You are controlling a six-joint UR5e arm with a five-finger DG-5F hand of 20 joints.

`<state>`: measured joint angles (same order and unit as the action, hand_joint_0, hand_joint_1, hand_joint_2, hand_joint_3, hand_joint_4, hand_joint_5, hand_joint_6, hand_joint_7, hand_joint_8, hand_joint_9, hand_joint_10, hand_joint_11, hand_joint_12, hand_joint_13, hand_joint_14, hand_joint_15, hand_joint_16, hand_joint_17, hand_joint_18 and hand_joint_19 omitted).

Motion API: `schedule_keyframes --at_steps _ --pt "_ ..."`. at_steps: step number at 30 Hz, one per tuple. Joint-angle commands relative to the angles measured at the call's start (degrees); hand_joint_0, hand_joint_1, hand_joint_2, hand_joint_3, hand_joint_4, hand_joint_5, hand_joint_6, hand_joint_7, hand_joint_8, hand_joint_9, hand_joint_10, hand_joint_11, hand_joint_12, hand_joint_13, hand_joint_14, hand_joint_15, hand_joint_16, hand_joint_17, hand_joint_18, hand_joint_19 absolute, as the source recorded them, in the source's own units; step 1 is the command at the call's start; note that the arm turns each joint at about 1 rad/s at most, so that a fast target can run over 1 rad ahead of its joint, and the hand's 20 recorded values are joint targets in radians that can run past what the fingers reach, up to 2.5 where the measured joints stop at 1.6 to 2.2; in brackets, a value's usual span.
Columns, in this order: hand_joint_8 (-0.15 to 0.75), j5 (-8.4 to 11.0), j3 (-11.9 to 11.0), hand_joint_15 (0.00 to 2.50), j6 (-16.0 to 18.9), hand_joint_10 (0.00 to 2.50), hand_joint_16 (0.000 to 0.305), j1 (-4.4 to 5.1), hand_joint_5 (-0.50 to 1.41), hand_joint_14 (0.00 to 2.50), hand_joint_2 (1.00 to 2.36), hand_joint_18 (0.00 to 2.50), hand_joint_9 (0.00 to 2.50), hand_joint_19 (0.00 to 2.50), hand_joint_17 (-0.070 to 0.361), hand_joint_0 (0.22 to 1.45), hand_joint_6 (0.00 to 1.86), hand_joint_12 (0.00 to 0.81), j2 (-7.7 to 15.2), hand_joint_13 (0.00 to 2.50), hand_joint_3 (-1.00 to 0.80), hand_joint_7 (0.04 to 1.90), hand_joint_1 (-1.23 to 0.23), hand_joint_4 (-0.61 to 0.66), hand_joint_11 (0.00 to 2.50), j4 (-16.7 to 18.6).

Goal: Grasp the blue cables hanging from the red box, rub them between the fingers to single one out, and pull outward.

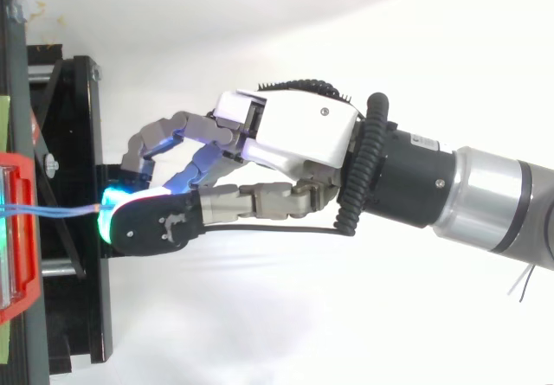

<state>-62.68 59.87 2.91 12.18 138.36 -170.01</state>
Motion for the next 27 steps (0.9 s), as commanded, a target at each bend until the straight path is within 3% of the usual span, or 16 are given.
schedule_keyframes --at_steps 1,8,18,27 --pt "0.272 0.01 1.0 0.59 0.0 0.02 0.048 -0.14 -0.14 0.02 1.00 0.73 0.98 0.58 0.108 0.52 0.73 0.363 0.1 0.84 -0.50 0.97 -0.47 0.18 0.71 1.3" --pt "0.275 0.01 1.0 0.59 -0.7 0.02 0.049 -0.32 -0.14 0.02 1.00 0.73 0.99 0.58 0.110 0.51 0.72 0.365 0.0 0.84 -0.50 0.97 -0.47 0.19 0.71 1.5" --pt "0.274 -0.16 -2.5 0.59 -3.0 0.02 0.048 0.03 -0.14 0.02 1.00 0.74 0.99 0.58 0.108 0.52 0.73 0.362 0.0 0.85 -0.50 0.95 -0.50 0.18 0.72 1.3" --pt "0.261 -0.25 -3.4 0.59 -2.8 0.02 0.045 0.12 -0.15 0.02 1.01 0.73 0.99 0.58 0.102 0.57 0.79 0.351 0.0 0.85 -0.41 0.94 -0.59 0.17 0.72 1.3"
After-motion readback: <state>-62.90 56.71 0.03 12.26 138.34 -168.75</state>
